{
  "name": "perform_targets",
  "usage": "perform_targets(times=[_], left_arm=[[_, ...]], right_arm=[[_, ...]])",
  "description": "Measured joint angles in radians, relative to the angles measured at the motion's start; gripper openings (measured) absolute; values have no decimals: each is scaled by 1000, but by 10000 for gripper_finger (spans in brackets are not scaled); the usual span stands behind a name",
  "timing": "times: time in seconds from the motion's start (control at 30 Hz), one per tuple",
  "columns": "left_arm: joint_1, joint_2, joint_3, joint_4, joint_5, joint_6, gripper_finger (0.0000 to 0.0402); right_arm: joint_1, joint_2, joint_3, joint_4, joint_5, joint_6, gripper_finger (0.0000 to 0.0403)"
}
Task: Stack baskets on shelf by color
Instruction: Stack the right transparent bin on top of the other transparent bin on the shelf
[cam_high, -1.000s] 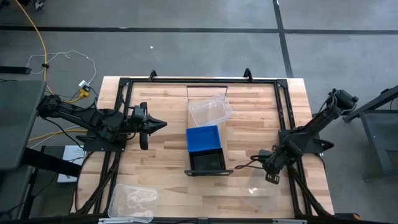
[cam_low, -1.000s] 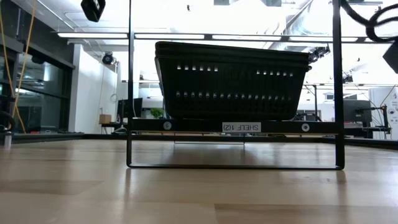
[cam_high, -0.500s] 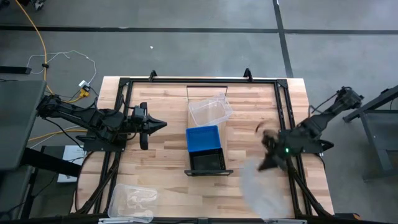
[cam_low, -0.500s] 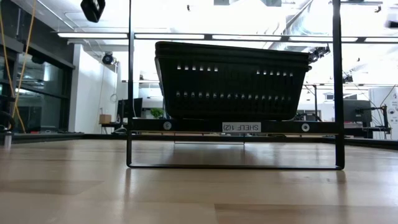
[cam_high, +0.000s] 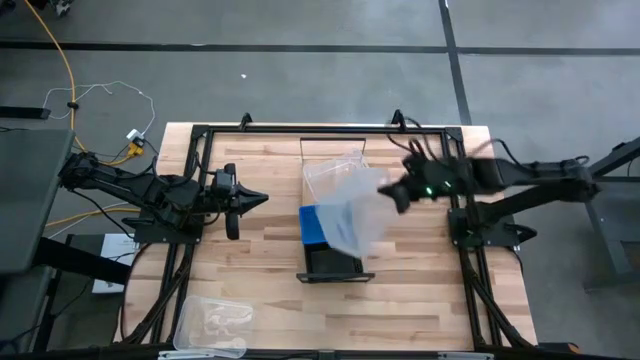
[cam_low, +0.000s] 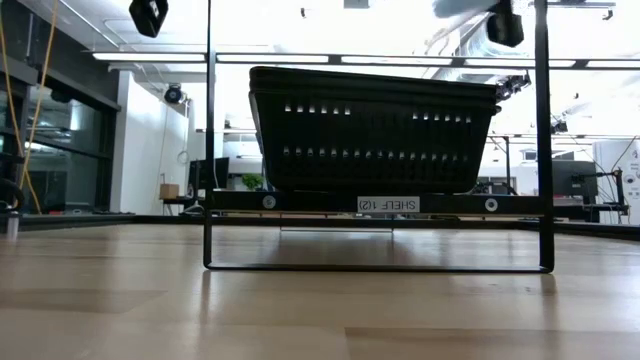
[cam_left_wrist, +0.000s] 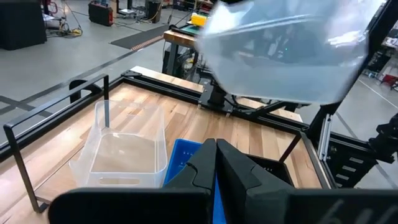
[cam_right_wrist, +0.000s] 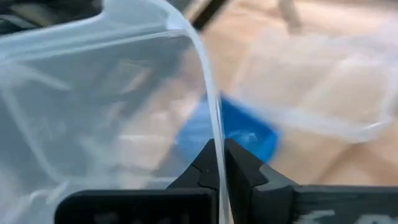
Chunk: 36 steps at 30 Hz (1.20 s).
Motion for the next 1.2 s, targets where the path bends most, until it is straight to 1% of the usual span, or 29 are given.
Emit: perform_targets(times=[0.1,0.17,0.27,0.37,0.47,0.57,0.63,0.77,1.2], left_arm=[[0,0,0,0,0,0,0],[0,0,0,0,-2,0,0],[0,0,0,0,-2,0,0],[0,0,0,0,-2,0,0],[0,0,0,0,-2,0,0],[0,0,0,0,-2,0,0],[0,0,0,0,-2,0,0],[0,0,0,-1,-2,0,0],[0,0,0,-7,-12,0,0]], right_arm=[[-98,110,163,-181,4,-52,0],[-154,177,249,-262,15,-91,0],[-239,267,340,-358,26,-123,0],[-309,344,389,-415,27,-146,0],[-362,404,402,-415,26,-182,0],[-404,456,402,-411,-19,-199,0],[-422,487,402,-412,-51,-208,0],[-439,532,402,-417,-80,-217,0],[-454,558,402,-449,-118,-190,0]])
